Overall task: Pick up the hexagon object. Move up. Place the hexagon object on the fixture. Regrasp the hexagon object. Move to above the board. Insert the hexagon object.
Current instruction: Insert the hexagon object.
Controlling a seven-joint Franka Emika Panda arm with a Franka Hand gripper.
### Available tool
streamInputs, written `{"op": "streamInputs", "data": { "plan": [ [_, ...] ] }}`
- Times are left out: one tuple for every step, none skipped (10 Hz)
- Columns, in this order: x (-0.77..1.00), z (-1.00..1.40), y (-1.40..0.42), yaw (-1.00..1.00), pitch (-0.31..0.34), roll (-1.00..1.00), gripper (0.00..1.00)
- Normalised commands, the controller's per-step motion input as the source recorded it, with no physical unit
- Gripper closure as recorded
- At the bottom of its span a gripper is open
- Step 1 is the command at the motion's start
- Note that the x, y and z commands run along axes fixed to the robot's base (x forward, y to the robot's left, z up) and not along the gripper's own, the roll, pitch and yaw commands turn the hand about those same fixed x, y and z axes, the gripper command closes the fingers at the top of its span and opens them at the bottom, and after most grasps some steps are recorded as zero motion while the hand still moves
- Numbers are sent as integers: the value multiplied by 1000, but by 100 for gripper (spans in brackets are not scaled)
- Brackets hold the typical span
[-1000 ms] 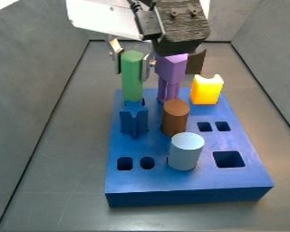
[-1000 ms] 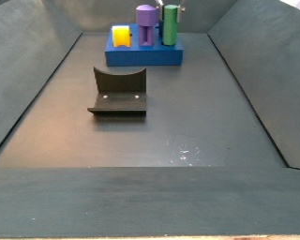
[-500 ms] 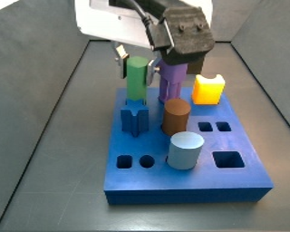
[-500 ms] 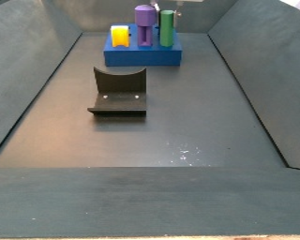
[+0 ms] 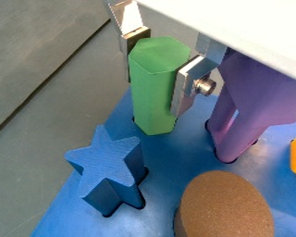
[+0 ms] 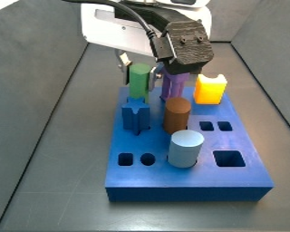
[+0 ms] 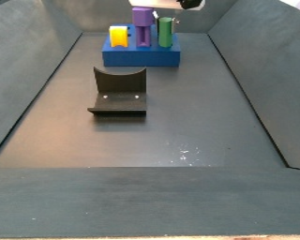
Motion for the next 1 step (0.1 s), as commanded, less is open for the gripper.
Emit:
{"op": "streamInputs", "data": {
  "plan": [
    [0, 0, 0, 0, 0, 0, 100]
  ]
}}
